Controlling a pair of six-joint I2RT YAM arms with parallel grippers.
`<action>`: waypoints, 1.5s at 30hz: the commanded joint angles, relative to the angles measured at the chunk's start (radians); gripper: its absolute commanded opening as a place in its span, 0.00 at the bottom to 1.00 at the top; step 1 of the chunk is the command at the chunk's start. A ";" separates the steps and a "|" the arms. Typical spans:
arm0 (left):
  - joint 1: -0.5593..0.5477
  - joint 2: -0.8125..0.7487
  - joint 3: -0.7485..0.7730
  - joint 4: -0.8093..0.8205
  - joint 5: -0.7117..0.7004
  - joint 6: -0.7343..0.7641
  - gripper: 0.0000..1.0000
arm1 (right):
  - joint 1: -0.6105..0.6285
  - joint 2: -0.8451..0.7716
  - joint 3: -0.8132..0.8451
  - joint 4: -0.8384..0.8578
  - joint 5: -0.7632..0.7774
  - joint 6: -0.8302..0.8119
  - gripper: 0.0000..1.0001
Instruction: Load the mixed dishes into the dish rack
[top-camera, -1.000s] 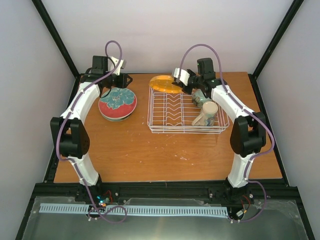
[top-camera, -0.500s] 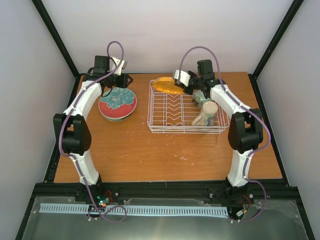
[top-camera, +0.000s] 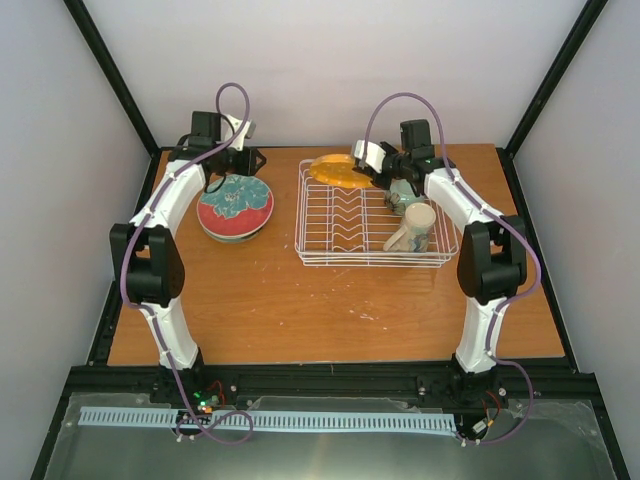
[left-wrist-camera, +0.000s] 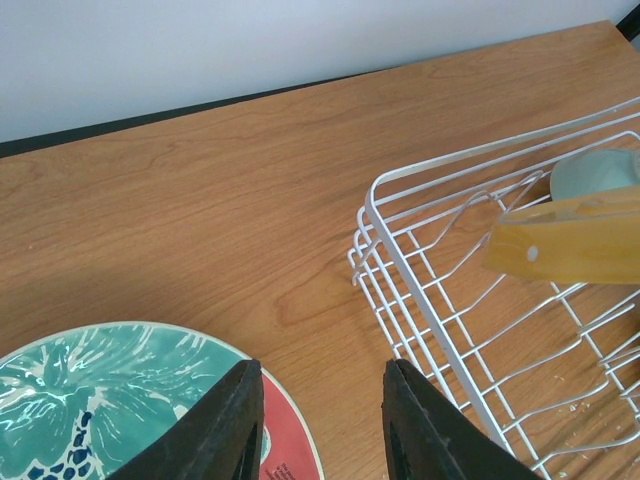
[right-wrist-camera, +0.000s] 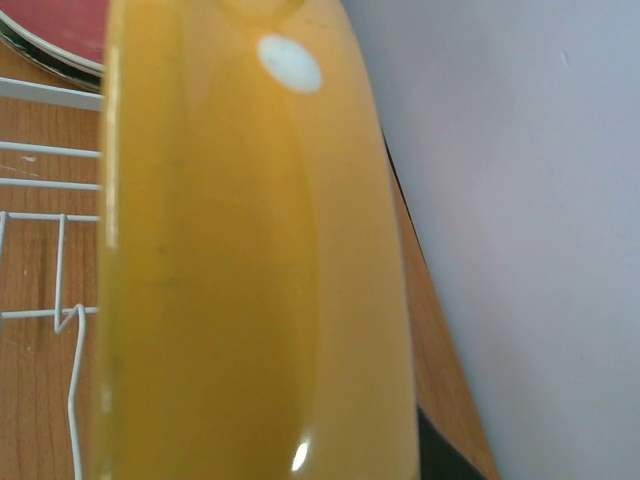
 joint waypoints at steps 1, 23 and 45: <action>0.005 0.011 0.048 0.019 0.000 0.018 0.34 | -0.008 0.019 0.002 0.079 -0.062 -0.019 0.03; 0.003 0.045 0.083 0.006 0.011 0.009 0.41 | 0.001 0.077 -0.073 0.084 -0.088 0.061 0.12; 0.003 0.040 0.076 0.011 0.023 -0.001 0.43 | 0.039 0.088 -0.143 0.136 -0.079 0.101 0.33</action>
